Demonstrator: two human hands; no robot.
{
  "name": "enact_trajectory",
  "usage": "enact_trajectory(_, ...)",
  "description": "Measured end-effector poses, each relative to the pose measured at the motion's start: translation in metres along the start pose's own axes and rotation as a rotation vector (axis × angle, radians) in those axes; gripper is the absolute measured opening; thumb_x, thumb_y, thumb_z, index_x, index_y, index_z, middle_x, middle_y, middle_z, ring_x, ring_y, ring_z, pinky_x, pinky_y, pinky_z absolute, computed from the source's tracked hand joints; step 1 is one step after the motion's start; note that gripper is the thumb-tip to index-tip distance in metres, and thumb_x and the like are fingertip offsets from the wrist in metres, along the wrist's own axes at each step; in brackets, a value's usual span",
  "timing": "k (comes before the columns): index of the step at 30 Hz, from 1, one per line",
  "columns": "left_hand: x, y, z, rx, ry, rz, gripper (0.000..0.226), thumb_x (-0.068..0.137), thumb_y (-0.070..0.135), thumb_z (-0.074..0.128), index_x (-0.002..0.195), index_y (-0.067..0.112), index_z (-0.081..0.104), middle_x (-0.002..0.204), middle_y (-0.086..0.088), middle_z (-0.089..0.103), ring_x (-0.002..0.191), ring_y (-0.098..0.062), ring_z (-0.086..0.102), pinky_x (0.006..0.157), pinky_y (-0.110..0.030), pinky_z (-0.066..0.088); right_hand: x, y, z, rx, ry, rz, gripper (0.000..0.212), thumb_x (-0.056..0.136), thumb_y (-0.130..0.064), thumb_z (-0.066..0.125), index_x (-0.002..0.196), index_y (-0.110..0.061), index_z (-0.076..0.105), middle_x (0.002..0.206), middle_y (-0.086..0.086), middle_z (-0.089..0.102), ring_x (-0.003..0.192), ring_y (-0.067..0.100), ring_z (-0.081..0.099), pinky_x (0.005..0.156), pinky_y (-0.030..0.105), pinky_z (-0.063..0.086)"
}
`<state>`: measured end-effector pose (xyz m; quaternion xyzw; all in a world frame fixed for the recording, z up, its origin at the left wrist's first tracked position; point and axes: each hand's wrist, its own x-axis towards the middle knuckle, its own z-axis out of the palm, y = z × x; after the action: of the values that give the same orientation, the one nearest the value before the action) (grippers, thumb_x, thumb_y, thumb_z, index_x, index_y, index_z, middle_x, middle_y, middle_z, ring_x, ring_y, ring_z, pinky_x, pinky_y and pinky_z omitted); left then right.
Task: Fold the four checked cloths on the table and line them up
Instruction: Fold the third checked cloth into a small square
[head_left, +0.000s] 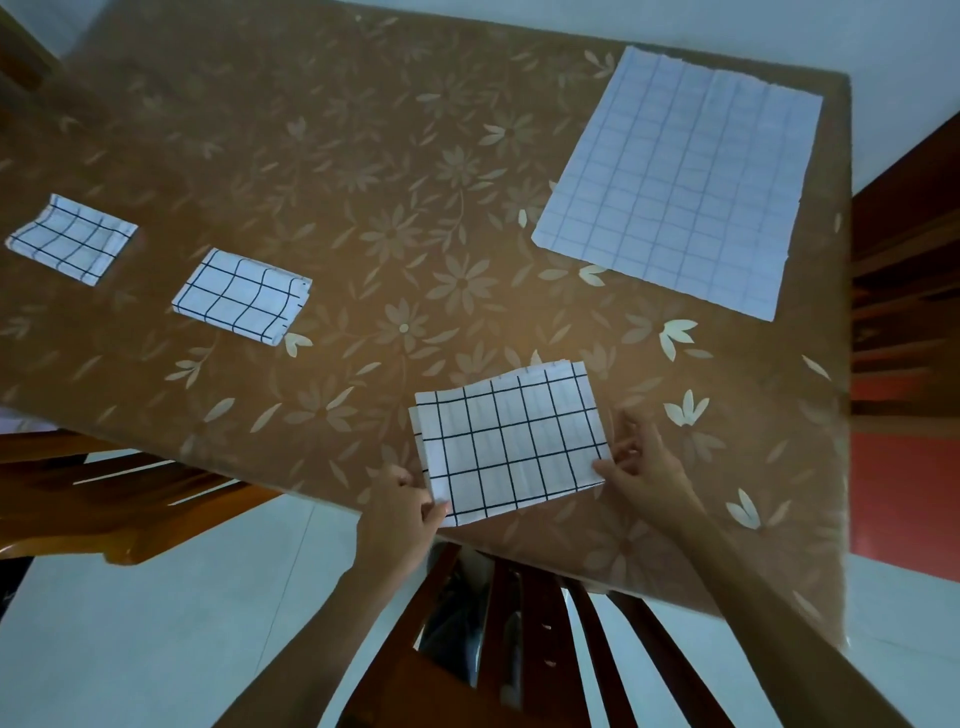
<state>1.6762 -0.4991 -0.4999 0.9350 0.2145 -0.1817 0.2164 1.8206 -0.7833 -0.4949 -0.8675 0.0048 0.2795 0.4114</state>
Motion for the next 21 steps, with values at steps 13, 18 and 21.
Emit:
enact_trajectory(13, -0.014, 0.004, 0.008, 0.158, 0.058, 0.030, 0.032, 0.082, 0.051, 0.074, 0.084, 0.020, 0.075, 0.113, 0.004, 0.053, 0.107, -0.016, 0.053, 0.089, -0.031, 0.050, -0.005, -0.001, 0.012, -0.063, 0.097, -0.051, 0.067, 0.085, -0.018, 0.075, 0.142, -0.024, 0.040, 0.082, -0.007, 0.064, 0.075, 0.004, 0.063, 0.058, 0.011, 0.044)
enact_trajectory(18, -0.011, 0.016, -0.006, 0.023, 0.111, -0.170, 0.099, 0.063, 0.044, 0.090, 0.142, 0.016, 0.038, 0.133, -0.011, 0.048, 0.128, -0.031, 0.048, 0.108, -0.041, 0.044, -0.006, -0.004, 0.014, -0.065, 0.102, -0.052, 0.059, 0.086, -0.016, 0.073, 0.137, -0.018, 0.045, 0.082, -0.010, 0.062, 0.075, 0.006, 0.063, 0.061, 0.015, 0.044)
enact_trajectory(21, -0.004, 0.022, -0.003, 0.115, 0.220, 0.105, 0.093, 0.074, 0.018, 0.081, 0.151, 0.014, 0.028, 0.156, -0.017, 0.032, 0.142, -0.036, 0.035, 0.110, -0.045, 0.042, -0.007, -0.003, 0.017, -0.096, 0.096, -0.071, 0.051, 0.087, -0.017, 0.071, 0.132, -0.018, 0.047, 0.085, -0.011, 0.063, 0.077, 0.006, 0.063, 0.064, 0.021, 0.048)
